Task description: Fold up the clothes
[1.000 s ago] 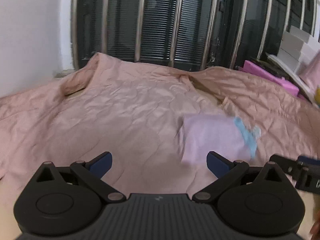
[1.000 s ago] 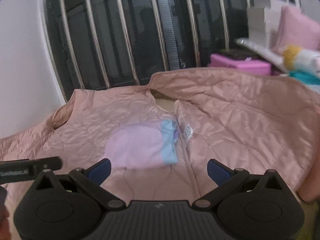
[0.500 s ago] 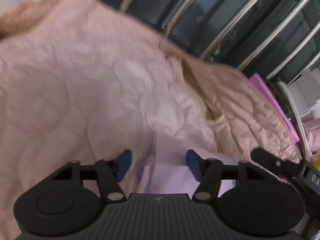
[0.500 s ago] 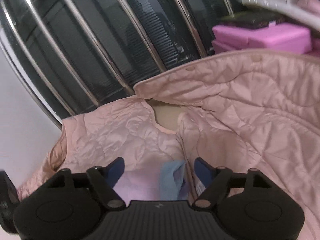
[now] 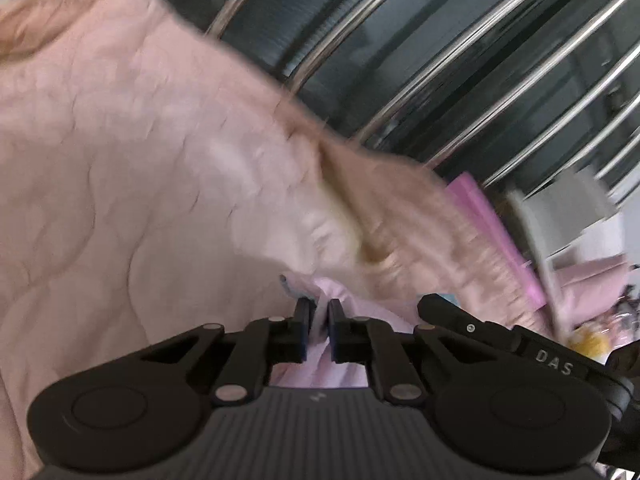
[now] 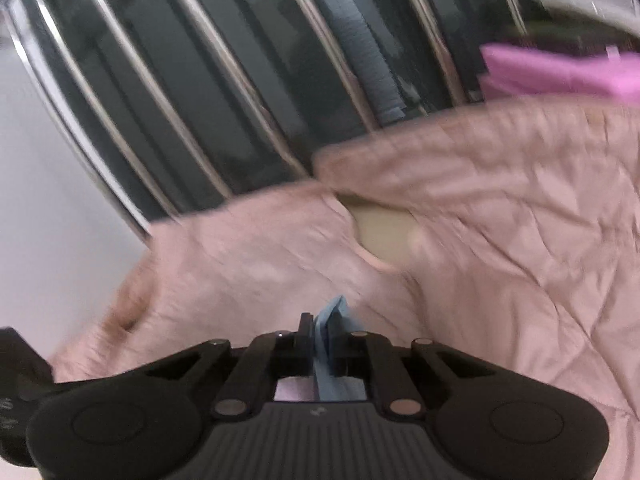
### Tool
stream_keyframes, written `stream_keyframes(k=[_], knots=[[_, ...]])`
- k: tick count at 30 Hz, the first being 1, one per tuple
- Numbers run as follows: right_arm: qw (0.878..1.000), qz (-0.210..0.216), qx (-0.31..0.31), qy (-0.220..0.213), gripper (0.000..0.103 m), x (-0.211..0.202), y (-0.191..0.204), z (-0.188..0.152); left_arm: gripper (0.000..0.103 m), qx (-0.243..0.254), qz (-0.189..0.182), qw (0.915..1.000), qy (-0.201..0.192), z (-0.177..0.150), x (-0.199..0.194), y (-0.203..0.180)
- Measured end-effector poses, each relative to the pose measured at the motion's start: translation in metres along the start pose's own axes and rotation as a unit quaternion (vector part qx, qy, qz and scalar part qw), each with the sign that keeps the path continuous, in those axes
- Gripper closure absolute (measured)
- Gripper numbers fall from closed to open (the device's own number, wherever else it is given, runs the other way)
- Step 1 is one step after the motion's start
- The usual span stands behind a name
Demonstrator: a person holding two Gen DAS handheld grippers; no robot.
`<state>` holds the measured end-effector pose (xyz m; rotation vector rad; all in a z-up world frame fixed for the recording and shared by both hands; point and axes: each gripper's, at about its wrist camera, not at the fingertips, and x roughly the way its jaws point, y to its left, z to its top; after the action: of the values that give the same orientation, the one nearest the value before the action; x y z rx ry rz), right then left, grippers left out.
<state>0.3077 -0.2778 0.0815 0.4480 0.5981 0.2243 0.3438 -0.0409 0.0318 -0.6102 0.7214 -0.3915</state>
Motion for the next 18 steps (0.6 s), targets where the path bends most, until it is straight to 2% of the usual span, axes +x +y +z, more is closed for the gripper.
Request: stream_keyframes(k=[4, 8, 11, 12, 13, 14, 15, 16, 18], knots=[[0.997, 0.048, -0.025, -0.051, 0.097, -0.039, 0.034, 0.016, 0.095, 0.016, -0.058, 0.9952, -0.077, 0.01, -0.047, -0.011], [0.985, 0.121, -0.077, -0.099, 0.097, -0.087, 0.074, 0.027, 0.095, 0.033, -0.116, 0.9808, -0.153, 0.019, -0.094, -0.022], [0.958, 0.261, -0.105, -0.059, 0.084, -0.104, 0.086, 0.025, 0.094, 0.041, -0.155, 0.9657, -0.205, 0.027, -0.126, -0.029], [0.948, 0.294, -0.102, -0.065, 0.068, -0.11, 0.086, 0.024, 0.094, 0.023, -0.149, 0.9682, -0.199, 0.029, -0.123, -0.022], [0.943, 0.312, -0.088, -0.079, 0.057, -0.116, 0.082, 0.025, 0.094, 0.007, -0.141, 0.9708, -0.194, 0.032, -0.119, -0.014], [0.94, 0.32, -0.075, -0.09, 0.035, -0.119, 0.077, 0.025, 0.094, -0.003, -0.123, 0.9744, -0.189, 0.033, -0.112, -0.008], [0.942, 0.312, -0.068, -0.1, 0.022, -0.121, 0.072, 0.024, 0.095, -0.011, -0.107, 0.9775, -0.182, 0.035, -0.108, -0.003], [0.952, 0.281, -0.066, -0.106, 0.021, -0.12, 0.067, 0.023, 0.103, -0.017, -0.109, 0.9777, -0.179, 0.036, -0.107, 0.0], [0.974, 0.197, -0.062, -0.096, 0.021, -0.109, 0.058, 0.023, 0.103, -0.027, -0.116, 0.9774, -0.174, 0.037, -0.106, 0.005]])
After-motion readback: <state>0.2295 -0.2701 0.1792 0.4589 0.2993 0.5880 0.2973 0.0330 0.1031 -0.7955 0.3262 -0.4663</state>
